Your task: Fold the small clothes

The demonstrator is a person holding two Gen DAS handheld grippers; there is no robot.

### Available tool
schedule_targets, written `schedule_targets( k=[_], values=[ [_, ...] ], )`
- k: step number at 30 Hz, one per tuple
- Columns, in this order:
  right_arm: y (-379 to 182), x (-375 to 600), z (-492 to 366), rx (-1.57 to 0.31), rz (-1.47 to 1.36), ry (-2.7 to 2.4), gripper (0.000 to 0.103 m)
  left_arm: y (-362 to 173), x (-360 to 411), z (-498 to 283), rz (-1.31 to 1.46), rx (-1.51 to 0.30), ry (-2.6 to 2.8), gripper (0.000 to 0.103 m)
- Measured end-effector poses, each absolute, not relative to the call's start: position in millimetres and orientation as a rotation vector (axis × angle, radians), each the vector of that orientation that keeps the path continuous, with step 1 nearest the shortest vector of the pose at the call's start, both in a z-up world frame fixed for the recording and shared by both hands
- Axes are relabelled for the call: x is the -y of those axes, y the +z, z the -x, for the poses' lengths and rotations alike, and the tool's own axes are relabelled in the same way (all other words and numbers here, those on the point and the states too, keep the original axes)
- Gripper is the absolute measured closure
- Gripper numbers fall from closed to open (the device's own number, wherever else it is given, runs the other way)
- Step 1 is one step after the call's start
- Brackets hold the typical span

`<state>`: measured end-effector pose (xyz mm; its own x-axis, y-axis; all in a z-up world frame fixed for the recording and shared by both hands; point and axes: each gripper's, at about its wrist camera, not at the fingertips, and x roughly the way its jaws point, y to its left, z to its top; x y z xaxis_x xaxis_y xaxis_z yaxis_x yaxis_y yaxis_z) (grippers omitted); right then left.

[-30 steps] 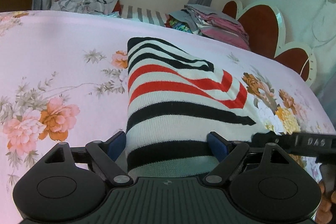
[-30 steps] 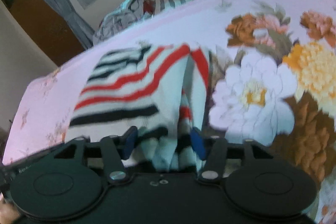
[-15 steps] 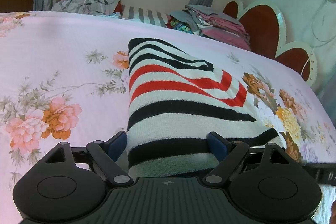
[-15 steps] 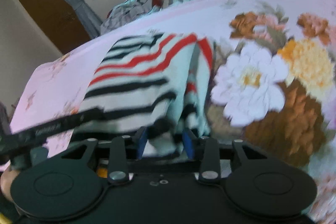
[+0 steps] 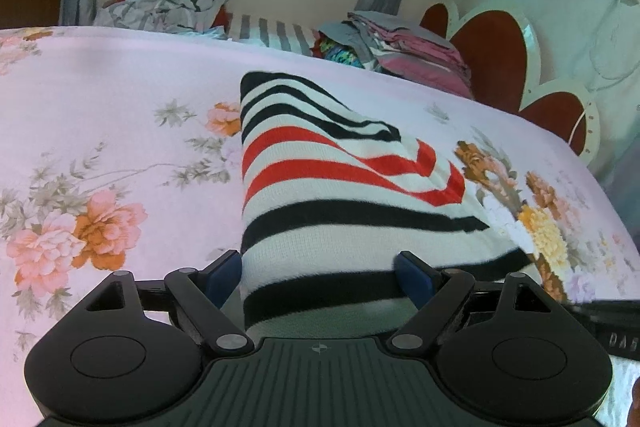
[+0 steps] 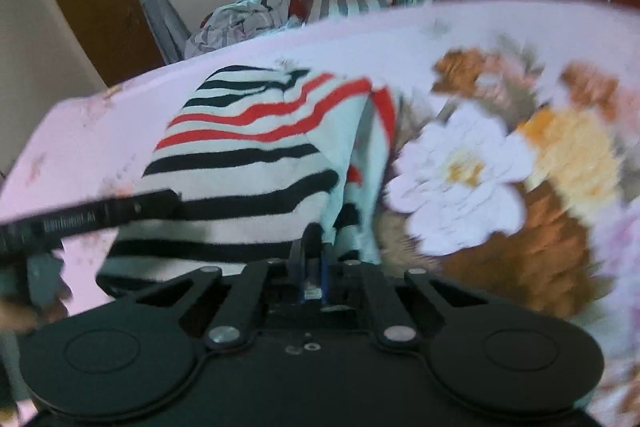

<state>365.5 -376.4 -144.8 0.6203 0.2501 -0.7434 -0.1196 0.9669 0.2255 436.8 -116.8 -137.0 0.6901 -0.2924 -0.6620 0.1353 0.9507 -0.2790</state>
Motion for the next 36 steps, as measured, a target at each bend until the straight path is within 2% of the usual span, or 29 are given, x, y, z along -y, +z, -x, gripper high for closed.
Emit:
schedule_targets(
  k=[4, 9, 11, 14, 15, 16, 29, 32, 34, 36],
  values=[
    [-165.0, 376.4, -368.8, -0.954, -0.17, 0.214, 0.096, -146.1, 121.9, -439.1, 0.198, -0.803, -0.234, 0.02],
    [-161.4, 374.2, -371.3, -0.984, -0.154, 0.231, 0.094, -151.9, 114.7, -442.8, 0.245, -0.839, -0.239, 0.02],
    [-152.4, 379.5, -372.7, -0.96, -0.188, 0.233, 0.084, -147.3, 115.0, -442.8, 0.229, -0.827, -0.229, 0.02],
    [-133.6, 386.1, -379.8, -0.903, -0.25, 0.243, 0.064, -136.4, 115.4, -443.0, 0.203, -0.806, -0.224, 0.02],
    [-129.6, 388.0, -385.2, -0.891, -0.265, 0.241, 0.049, -132.7, 116.1, -444.0, 0.193, -0.799, -0.22, 0.02],
    [-126.3, 389.0, -390.8, -0.88, -0.272, 0.234, 0.043, -129.7, 116.7, -445.4, 0.182, -0.793, -0.218, 0.02],
    [-148.0, 392.6, -487.8, -0.905, -0.422, 0.138, 0.044, -116.6, 117.1, -489.0, 0.133, -0.765, -0.186, 0.02],
    [-154.6, 391.4, -502.5, -0.906, -0.422, 0.11, 0.049, -118.9, 118.3, -500.5, 0.138, -0.767, -0.191, 0.02],
    [-158.5, 390.1, -508.9, -0.913, -0.427, 0.113, 0.063, -121.4, 119.6, -507.0, 0.142, -0.767, -0.191, 0.02],
    [-162.3, 387.8, -513.2, -0.92, -0.425, 0.12, 0.067, -125.4, 120.8, -513.0, 0.147, -0.772, -0.189, 0.02]
  ],
)
